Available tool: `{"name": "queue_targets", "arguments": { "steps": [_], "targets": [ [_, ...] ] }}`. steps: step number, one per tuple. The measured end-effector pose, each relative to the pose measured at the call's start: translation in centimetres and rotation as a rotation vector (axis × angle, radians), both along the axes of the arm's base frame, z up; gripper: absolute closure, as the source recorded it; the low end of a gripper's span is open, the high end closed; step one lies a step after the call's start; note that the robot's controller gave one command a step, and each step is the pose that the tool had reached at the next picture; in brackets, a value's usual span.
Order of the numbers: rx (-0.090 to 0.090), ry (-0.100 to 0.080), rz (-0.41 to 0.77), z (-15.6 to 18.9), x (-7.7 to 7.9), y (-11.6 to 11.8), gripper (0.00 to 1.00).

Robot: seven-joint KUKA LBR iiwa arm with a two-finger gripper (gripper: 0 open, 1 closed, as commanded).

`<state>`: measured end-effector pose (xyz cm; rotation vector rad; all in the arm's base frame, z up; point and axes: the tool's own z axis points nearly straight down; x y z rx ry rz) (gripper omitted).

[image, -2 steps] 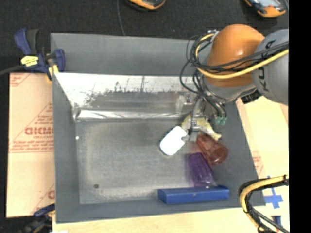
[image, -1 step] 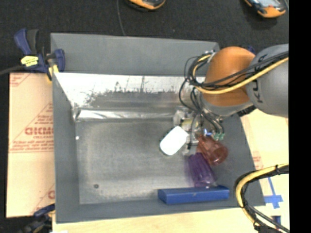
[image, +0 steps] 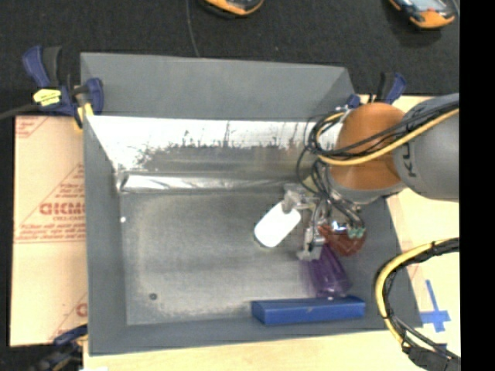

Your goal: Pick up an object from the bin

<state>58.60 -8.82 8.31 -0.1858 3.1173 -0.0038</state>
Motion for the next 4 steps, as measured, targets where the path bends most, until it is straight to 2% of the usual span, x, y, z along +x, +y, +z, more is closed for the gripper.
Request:
{"name": "queue_targets", "arguments": {
  "steps": [1,2,3,4],
  "targets": [
    [0.000,0.002,-0.009,-0.6,0.0,0.1,0.00],
    [-0.002,-0.003,0.052,-1.0,3.2,0.8,0.00],
    [0.001,-0.003,-0.022,-1.1,1.9,-0.3,1.00],
    [0.001,-0.003,-0.022,-1.1,1.9,-0.3,1.00]
  ]
}}
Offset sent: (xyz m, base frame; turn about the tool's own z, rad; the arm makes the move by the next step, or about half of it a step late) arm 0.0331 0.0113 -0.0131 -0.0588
